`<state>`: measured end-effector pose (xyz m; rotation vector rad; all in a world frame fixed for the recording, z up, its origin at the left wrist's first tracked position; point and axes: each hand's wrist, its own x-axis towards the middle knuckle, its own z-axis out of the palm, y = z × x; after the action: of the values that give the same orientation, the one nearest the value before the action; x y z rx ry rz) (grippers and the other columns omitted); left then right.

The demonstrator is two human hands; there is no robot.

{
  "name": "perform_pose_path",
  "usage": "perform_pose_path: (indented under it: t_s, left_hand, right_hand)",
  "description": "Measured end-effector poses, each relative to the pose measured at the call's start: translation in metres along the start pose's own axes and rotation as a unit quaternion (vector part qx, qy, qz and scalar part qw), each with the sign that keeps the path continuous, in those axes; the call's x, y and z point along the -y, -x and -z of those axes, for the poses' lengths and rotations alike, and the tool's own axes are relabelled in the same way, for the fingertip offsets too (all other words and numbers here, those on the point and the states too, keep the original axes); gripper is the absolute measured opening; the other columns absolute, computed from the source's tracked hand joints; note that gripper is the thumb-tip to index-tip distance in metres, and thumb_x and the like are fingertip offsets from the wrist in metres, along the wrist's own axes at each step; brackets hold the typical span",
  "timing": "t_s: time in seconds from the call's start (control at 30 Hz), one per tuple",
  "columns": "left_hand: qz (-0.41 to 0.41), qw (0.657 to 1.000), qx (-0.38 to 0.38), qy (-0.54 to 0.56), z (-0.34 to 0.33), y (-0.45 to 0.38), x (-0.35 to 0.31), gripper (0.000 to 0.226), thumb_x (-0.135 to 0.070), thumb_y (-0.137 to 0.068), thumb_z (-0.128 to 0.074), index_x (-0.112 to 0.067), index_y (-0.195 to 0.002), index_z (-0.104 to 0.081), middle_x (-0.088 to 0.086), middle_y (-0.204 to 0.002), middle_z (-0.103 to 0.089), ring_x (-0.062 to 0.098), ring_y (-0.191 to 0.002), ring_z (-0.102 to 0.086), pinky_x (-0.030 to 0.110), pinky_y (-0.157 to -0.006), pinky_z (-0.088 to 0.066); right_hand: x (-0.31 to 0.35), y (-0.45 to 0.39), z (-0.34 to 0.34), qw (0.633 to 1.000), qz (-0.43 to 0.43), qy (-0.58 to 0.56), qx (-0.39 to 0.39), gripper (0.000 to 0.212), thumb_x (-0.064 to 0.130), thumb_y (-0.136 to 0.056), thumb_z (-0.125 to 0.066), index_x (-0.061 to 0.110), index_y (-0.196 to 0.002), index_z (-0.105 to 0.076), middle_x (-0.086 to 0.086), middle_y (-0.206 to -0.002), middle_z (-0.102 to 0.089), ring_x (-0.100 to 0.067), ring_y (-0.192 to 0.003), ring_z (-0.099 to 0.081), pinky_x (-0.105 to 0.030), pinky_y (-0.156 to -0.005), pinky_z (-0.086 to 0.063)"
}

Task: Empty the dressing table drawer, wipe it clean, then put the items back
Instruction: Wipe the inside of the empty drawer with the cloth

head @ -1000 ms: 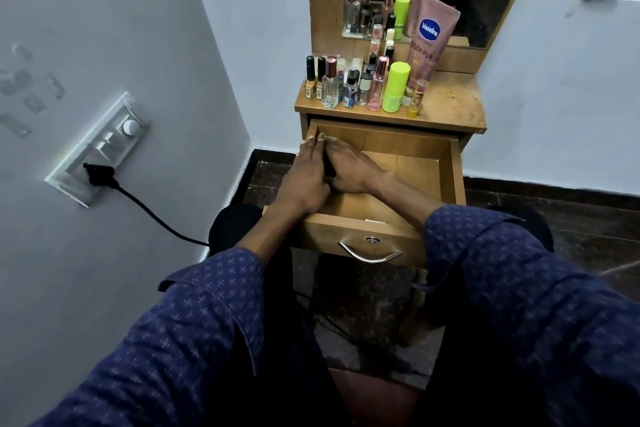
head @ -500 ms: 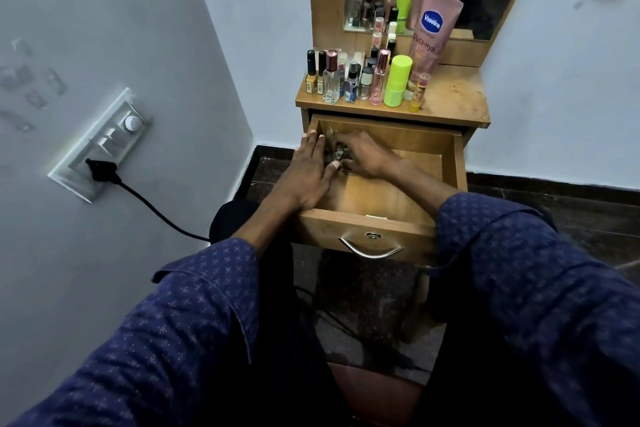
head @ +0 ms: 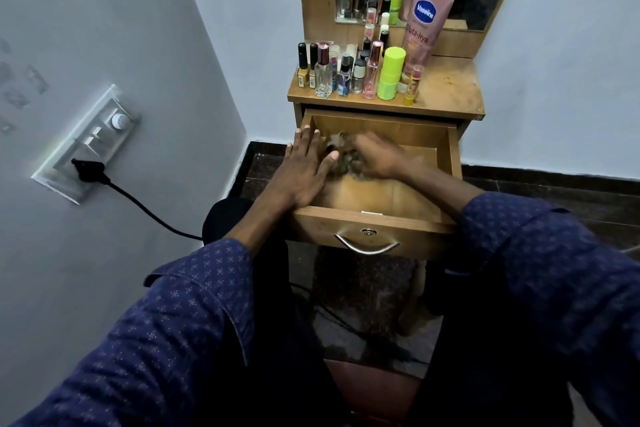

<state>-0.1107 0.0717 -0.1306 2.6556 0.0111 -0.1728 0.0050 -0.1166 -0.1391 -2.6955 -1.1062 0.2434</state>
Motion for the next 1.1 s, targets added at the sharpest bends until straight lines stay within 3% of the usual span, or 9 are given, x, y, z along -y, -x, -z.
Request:
perform_pose_path:
  t_s: [0.1,0.17,0.37,0.5,0.57,0.67,0.83,1.0,1.1]
  left_hand:
    - [-0.003,1.0,0.0,-0.006,-0.001,-0.001,0.001,0.08,-0.061,-0.109,-0.019,-0.009,-0.168,0.0,0.01,-0.175,0.014,0.022,-0.161,0.017,0.044,-0.132,0.005]
    - [-0.003,1.0,0.0,-0.012,-0.001,-0.001,0.001,0.08,-0.06,-0.109,-0.02,-0.008,-0.168,0.0,0.011,-0.175,0.014,0.023,-0.161,0.017,0.047,-0.132,0.004]
    - [-0.01,0.999,0.002,-0.032,-0.003,-0.002,0.002,0.08,-0.056,-0.11,-0.024,-0.006,-0.167,0.001,0.013,-0.174,0.016,0.025,-0.16,0.019,0.047,-0.132,0.004]
    - [-0.008,1.0,0.001,-0.018,-0.002,-0.003,0.003,0.08,-0.056,-0.11,-0.028,-0.006,-0.167,-0.002,0.013,-0.175,0.013,0.024,-0.161,0.017,0.043,-0.131,0.007]
    - [-0.007,1.0,0.0,-0.02,-0.003,-0.003,0.002,0.079,-0.055,-0.111,-0.028,-0.006,-0.167,-0.002,0.012,-0.175,0.013,0.024,-0.161,0.017,0.041,-0.131,0.007]
    - [-0.008,1.0,-0.007,-0.015,-0.005,-0.004,0.003,0.077,-0.052,-0.112,-0.028,-0.006,-0.168,-0.001,0.013,-0.175,0.011,0.024,-0.162,0.015,0.041,-0.131,0.007]
    - [-0.022,1.0,-0.018,0.01,-0.002,-0.003,0.005,0.069,-0.041,-0.114,-0.029,-0.008,-0.168,0.0,0.01,-0.176,0.007,0.021,-0.162,0.01,0.036,-0.128,0.008]
    - [-0.017,1.0,-0.009,0.009,-0.003,-0.005,0.009,0.073,-0.047,-0.113,-0.029,-0.008,-0.168,0.001,0.009,-0.176,0.01,0.021,-0.162,0.012,0.038,-0.129,0.006]
    - [-0.021,1.0,-0.009,0.01,-0.004,-0.005,0.011,0.074,-0.046,-0.113,-0.03,-0.008,-0.168,0.002,0.009,-0.176,0.011,0.021,-0.162,0.013,0.038,-0.129,0.006]
  right_hand:
    - [-0.004,-0.004,-0.002,0.998,-0.049,0.022,-0.033,0.04,0.024,-0.089,-0.073,0.021,-0.127,-0.062,-0.013,-0.131,-0.062,-0.033,-0.119,-0.06,-0.042,-0.097,-0.052]
    - [0.011,0.005,-0.009,0.998,-0.031,0.032,-0.042,0.033,0.019,-0.088,-0.074,0.014,-0.118,-0.065,-0.015,-0.122,-0.065,-0.033,-0.11,-0.064,-0.037,-0.091,-0.054]
    - [0.019,0.036,-0.02,0.992,0.113,0.012,0.054,0.04,0.021,-0.086,-0.077,0.029,-0.124,-0.067,0.004,-0.127,-0.062,-0.015,-0.118,-0.055,-0.035,-0.1,-0.049]
    - [-0.021,0.018,0.005,0.996,-0.069,0.047,-0.002,0.035,0.028,-0.09,-0.069,0.023,-0.124,-0.061,-0.004,-0.128,-0.06,-0.027,-0.119,-0.059,-0.045,-0.097,-0.052]
    - [-0.009,0.012,0.012,0.99,-0.108,0.094,-0.014,0.023,0.021,-0.097,-0.064,0.013,-0.118,-0.064,-0.006,-0.122,-0.063,-0.029,-0.111,-0.062,-0.045,-0.093,-0.053]
    - [0.052,0.002,0.007,0.99,-0.048,0.129,-0.025,0.024,0.01,-0.099,-0.06,0.005,-0.121,-0.066,-0.016,-0.119,-0.07,-0.035,-0.107,-0.07,-0.043,-0.085,-0.056]
    - [0.069,-0.019,-0.019,0.993,-0.026,0.089,-0.068,0.036,0.009,-0.099,-0.05,0.003,-0.133,-0.062,-0.018,-0.136,-0.061,-0.035,-0.13,-0.053,-0.046,-0.103,-0.05]
    - [0.037,0.017,-0.011,0.989,-0.062,0.109,-0.081,0.02,0.002,-0.099,-0.047,0.009,-0.102,-0.066,-0.019,-0.105,-0.072,-0.036,-0.095,-0.069,-0.04,-0.077,-0.053]
    - [-0.006,0.047,-0.006,0.981,-0.13,0.119,-0.085,0.018,0.012,-0.104,-0.047,0.012,-0.11,-0.064,-0.011,-0.105,-0.072,-0.026,-0.084,-0.067,-0.037,-0.075,-0.056]
